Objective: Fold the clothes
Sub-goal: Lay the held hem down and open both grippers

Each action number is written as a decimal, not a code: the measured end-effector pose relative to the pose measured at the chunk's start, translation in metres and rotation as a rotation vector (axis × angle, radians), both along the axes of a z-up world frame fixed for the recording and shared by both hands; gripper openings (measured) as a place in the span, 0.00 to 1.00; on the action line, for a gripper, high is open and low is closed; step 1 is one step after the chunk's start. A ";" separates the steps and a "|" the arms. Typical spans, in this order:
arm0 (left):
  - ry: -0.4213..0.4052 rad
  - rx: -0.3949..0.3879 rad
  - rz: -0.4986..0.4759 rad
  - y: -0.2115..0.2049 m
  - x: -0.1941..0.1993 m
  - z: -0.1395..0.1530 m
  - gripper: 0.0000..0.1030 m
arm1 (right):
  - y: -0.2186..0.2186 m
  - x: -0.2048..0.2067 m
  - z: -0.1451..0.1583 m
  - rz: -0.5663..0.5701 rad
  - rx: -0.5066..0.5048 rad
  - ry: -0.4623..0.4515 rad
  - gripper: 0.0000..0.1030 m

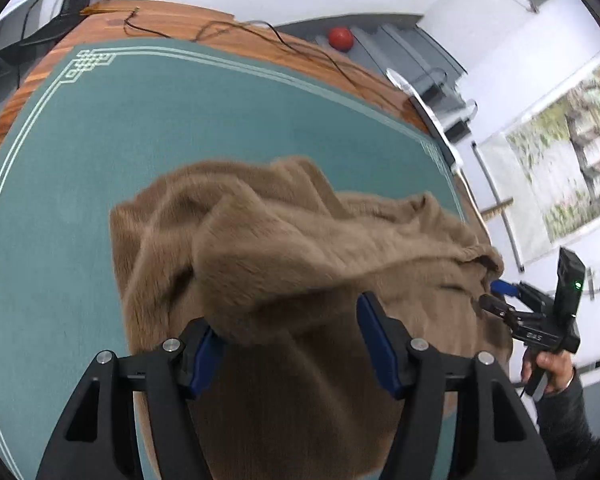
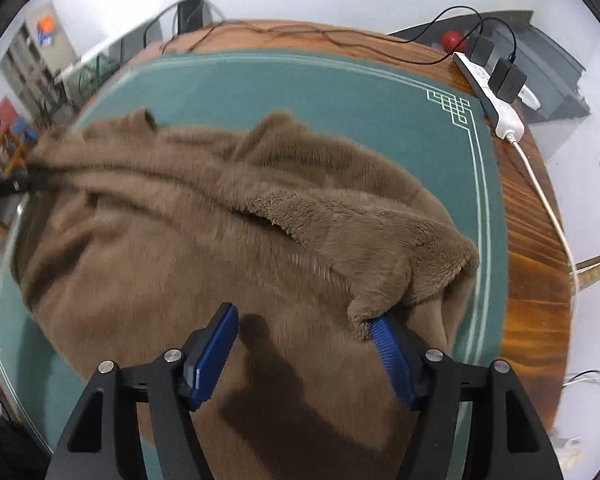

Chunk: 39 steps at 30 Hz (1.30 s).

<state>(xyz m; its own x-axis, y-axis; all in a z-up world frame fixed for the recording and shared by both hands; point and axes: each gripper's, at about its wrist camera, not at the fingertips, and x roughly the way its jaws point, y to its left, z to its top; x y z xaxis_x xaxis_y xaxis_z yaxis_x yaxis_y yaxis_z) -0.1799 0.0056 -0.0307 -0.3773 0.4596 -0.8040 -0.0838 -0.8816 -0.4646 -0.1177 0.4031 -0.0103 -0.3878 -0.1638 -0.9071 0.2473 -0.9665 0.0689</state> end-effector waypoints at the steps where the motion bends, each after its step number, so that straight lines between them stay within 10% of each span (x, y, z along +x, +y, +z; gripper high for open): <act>1: 0.010 0.006 0.016 -0.002 -0.004 0.002 0.66 | 0.003 -0.004 0.005 -0.022 -0.038 0.019 0.68; 11: 0.075 0.090 0.122 -0.022 -0.022 0.013 0.67 | 0.048 -0.014 0.030 -0.256 -0.297 0.190 0.68; 21: 0.022 -0.025 -0.134 0.015 0.013 0.008 0.76 | 0.012 0.024 0.019 -0.058 -0.155 -0.008 0.71; 27: 0.003 -0.130 -0.088 0.029 -0.014 -0.008 0.76 | -0.012 0.005 -0.015 -0.028 -0.033 -0.109 0.71; 32: 0.034 -0.110 0.059 0.016 -0.043 -0.008 0.76 | -0.025 -0.028 -0.007 -0.051 0.099 0.046 0.71; 39: 0.098 0.020 0.171 -0.009 -0.046 -0.003 0.76 | 0.003 -0.047 0.009 -0.185 -0.032 0.195 0.71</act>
<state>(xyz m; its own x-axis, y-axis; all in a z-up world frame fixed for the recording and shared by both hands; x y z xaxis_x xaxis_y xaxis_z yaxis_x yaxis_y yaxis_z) -0.2263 -0.0036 -0.0341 -0.5272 0.3973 -0.7512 0.0212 -0.8775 -0.4790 -0.1648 0.4058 -0.0015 -0.5808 -0.1009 -0.8078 0.0782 -0.9946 0.0680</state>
